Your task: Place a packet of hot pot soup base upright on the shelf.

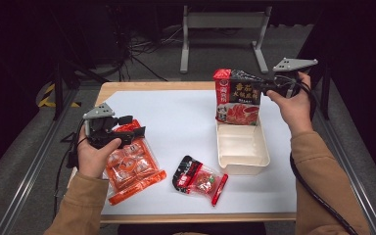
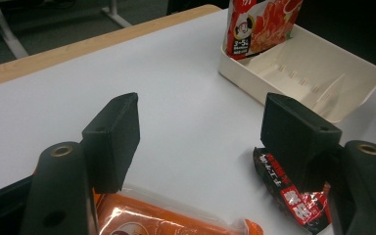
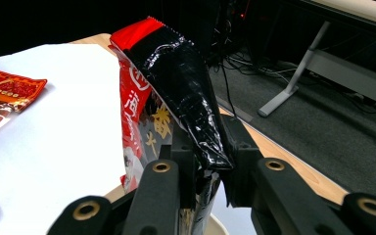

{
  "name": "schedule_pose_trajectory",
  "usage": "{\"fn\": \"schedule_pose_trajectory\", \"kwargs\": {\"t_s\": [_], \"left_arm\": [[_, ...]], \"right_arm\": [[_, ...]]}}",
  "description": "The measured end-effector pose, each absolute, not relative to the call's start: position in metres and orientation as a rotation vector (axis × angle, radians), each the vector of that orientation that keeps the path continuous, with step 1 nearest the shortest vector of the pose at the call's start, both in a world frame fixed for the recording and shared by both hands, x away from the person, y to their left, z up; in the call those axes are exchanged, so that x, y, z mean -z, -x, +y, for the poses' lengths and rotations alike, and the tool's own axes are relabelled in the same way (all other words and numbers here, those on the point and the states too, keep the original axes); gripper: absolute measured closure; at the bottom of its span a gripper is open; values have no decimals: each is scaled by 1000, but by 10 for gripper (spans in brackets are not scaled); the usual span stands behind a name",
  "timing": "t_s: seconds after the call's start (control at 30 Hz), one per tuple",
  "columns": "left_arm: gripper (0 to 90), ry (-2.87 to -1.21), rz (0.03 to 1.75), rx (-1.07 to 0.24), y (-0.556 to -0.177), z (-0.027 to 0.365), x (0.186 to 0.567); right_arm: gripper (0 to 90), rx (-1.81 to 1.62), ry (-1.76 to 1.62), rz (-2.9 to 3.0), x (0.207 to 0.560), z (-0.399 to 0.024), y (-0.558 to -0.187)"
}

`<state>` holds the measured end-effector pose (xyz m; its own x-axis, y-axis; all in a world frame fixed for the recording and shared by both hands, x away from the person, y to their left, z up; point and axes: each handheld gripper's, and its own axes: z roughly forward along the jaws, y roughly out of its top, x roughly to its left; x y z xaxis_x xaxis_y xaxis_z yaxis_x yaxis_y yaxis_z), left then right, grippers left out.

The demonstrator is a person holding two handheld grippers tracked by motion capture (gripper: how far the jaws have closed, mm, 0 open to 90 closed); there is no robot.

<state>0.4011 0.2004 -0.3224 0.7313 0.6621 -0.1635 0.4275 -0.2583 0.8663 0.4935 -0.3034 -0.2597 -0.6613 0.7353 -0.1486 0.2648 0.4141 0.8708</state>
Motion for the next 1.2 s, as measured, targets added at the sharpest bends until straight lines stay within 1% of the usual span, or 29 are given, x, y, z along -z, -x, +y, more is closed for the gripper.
{"fn": "schedule_pose_trajectory", "kwargs": {"t_s": [0.33, 0.5, 1.2], "left_arm": [[314, -1902, 835, -289, -402, 201, 323], [311, -1895, 843, -279, -401, 201, 324], [292, -1897, 851, -291, -401, 203, 326]], "right_arm": [[767, -1164, -839, 2176, 268, -299, -493], [764, -1076, -858, 2217, 277, -295, -494], [766, -1092, -933, 2188, 295, -310, -483]]}}
